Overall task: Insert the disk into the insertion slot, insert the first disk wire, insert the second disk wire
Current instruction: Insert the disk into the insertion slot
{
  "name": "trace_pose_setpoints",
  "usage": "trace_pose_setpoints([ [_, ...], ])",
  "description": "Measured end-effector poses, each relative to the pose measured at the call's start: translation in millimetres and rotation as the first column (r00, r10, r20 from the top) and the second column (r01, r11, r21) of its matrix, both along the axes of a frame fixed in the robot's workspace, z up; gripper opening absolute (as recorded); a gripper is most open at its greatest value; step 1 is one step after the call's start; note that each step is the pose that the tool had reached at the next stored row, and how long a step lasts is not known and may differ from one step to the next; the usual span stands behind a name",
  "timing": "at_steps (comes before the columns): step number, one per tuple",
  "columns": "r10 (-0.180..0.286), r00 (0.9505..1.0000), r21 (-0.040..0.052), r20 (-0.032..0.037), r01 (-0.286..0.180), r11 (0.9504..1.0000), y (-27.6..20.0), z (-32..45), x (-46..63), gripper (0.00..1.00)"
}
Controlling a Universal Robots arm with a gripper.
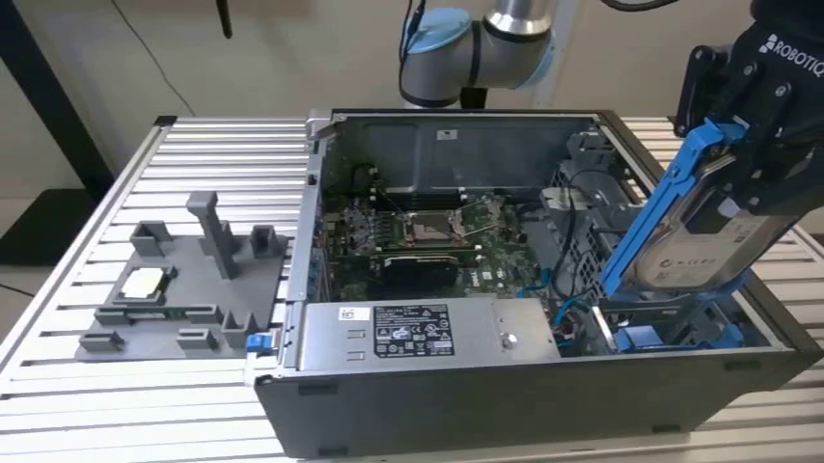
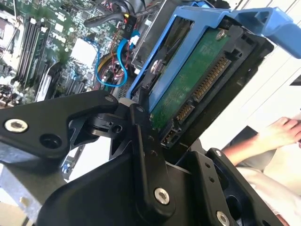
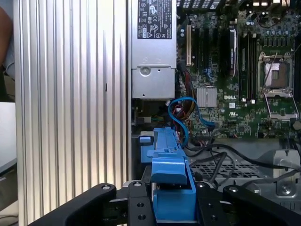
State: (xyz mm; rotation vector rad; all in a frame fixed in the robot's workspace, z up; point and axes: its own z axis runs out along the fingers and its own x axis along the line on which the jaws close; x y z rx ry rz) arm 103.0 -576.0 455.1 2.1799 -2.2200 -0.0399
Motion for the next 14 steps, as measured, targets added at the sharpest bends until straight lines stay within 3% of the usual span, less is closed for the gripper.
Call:
trace_pose_setpoints([
  [9, 0.0, 1.0, 0.0011, 0.0, 0.0, 1.0, 0.0, -9.4, 2.7, 0.33],
  [14, 0.0, 1.0, 0.0101, 0.0, 0.0, 0.9999, 0.3, -16.4, 5.3, 0.33],
])
